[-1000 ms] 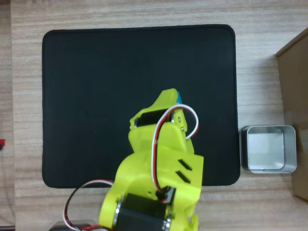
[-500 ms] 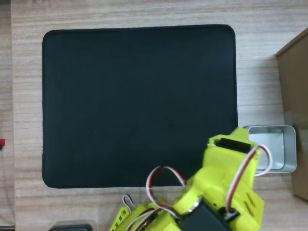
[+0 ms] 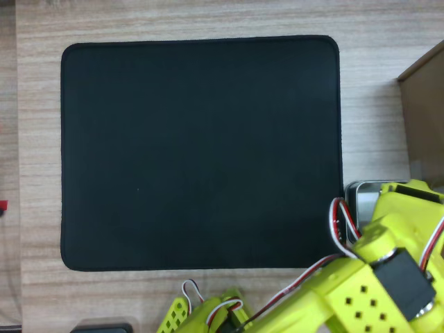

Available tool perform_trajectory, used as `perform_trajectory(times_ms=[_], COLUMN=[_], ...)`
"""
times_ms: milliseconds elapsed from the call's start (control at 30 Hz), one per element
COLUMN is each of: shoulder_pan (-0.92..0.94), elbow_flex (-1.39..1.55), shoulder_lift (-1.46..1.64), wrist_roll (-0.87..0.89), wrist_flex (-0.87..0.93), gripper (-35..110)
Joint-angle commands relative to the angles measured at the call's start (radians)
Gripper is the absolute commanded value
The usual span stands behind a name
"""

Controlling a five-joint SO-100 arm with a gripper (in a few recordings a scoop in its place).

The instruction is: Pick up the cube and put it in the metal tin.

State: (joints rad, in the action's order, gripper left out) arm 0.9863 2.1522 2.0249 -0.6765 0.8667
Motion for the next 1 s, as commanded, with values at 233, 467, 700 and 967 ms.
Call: perform_trajectory(times_ms=[233,467,700,967], shoulder_pan=[0.014,0.008,-0.117,-0.336], elbow_flex=[0.038,0.015,-0.006,0.014], shoulder_lift=[0.005,0.014,0.195,0.419], wrist_roll=[-0.037,0.006,0.209,0.38], wrist_flex=[0.0,-0.028,-0.054,-0.092], gripper=[21,24,16,5])
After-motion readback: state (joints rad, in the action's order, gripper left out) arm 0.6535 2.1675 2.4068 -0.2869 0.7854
